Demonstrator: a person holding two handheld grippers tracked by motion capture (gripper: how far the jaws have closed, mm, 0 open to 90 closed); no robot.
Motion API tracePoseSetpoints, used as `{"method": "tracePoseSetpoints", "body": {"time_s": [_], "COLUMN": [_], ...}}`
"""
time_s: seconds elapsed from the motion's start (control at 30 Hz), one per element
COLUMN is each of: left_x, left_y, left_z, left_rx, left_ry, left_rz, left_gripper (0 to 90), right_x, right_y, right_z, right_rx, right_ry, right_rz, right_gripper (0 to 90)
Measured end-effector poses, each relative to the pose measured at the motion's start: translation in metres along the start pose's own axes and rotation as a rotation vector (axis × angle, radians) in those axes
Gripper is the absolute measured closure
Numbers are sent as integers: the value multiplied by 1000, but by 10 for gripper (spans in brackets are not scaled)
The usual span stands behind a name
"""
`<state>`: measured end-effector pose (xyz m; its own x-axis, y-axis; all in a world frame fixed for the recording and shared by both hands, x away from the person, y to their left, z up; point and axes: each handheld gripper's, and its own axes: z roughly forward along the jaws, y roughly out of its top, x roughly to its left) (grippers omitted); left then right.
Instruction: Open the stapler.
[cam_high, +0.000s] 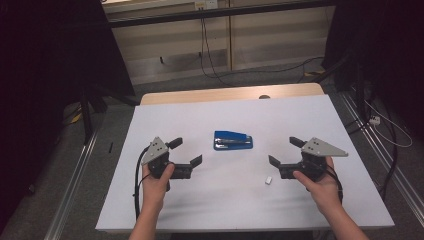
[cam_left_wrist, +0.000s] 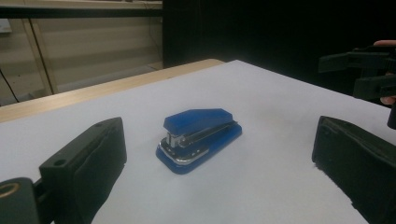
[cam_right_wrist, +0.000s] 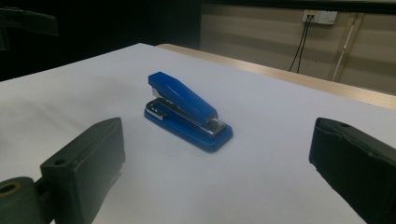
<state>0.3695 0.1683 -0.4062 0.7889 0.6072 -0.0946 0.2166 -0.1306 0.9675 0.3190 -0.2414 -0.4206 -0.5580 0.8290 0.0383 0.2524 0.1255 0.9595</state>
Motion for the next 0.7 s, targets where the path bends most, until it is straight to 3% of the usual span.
{"method": "tracePoseSetpoints", "body": {"time_s": [0.47,0.7], "left_x": [9,11], "left_y": [6,5], "left_z": [15,23], "left_rx": [-2,19], "left_ry": [5,4], "left_rz": [-16,-24], "left_gripper": [31,31], "right_x": [8,9], "right_y": [9,12], "right_z": [24,34], "right_rx": [15,22], "right_ry": [29,35], "right_rz": [-12,-7], "right_gripper": [31,33]}}
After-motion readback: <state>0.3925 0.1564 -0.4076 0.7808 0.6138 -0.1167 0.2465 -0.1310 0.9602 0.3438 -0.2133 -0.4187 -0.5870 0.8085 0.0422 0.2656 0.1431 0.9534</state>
